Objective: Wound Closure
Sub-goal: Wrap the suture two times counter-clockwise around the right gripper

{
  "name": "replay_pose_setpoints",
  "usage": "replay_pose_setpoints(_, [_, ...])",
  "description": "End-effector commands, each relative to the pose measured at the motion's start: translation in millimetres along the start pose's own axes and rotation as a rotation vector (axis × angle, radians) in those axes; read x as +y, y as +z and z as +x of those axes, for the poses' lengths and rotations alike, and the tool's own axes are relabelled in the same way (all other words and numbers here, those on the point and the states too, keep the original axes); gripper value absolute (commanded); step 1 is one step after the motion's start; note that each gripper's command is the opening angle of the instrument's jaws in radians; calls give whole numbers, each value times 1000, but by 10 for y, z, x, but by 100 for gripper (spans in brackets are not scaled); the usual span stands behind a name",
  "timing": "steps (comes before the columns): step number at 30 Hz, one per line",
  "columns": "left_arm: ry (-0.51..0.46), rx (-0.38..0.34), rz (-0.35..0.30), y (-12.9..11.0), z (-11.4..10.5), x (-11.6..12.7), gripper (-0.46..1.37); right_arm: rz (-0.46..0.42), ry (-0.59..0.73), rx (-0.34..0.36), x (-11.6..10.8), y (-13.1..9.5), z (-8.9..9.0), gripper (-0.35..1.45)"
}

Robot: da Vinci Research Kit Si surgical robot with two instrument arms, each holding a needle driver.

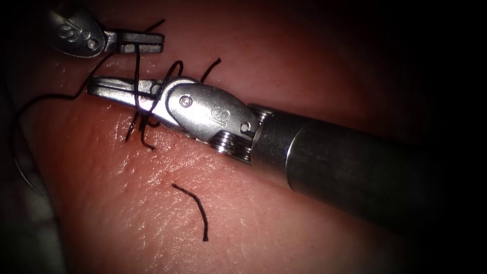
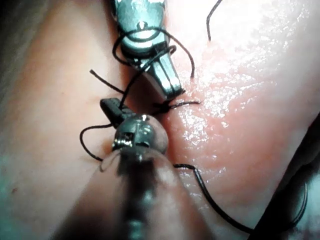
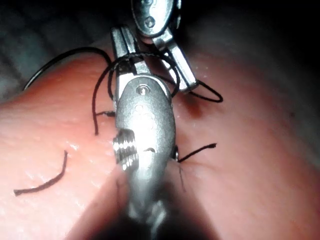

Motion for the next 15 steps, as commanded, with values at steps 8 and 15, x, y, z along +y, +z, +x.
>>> replay_pose_setpoints(8, [-43, 1, 11, 6, 7, 13, -35, -120, 4, 94, 12, -8, 12, -35])
replay_pose_setpoints(15, [-70, 2, 39, 9, 16, 20, -35, -244, -5, 53, 18, -6, 14, -35])
